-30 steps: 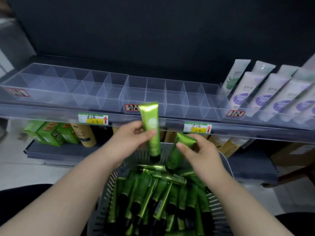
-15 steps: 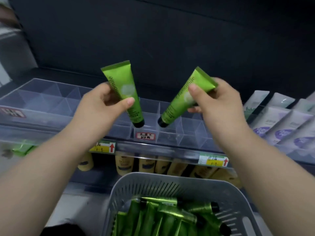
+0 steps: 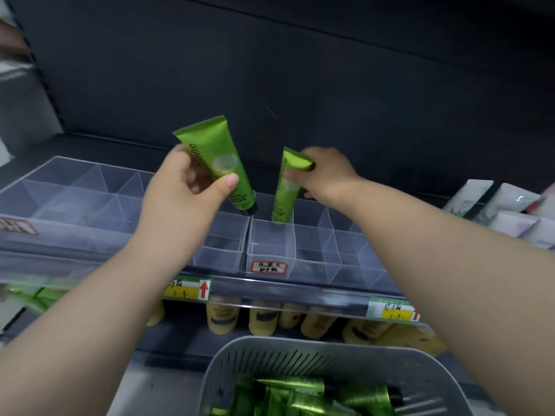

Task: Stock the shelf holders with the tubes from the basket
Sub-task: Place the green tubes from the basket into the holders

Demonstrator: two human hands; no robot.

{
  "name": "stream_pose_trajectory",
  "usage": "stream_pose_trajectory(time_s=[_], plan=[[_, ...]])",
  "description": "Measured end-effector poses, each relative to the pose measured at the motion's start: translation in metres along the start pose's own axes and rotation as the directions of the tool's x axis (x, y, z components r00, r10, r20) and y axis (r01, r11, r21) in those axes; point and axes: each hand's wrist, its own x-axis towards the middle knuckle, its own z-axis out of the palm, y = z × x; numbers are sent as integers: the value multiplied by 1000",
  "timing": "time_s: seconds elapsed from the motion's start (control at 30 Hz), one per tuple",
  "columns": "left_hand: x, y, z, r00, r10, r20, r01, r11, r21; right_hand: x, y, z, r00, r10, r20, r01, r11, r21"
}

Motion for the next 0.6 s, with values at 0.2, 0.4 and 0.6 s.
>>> stream_pose_trajectory(time_s=[0.2,0.4,0.6], plan=[[19,-8,29,982,81,173,-110,979,170,-3,-3,-18,1000,-12,6,12,1000,18],[21,-34,58,921,21,388,-190,895,404,-22,9,-34,999,37,-37,-36,999,22],[24,-35,51,956,42,291,-147,926,348,-40,19,-37,999,51,7,-51,999,-4]])
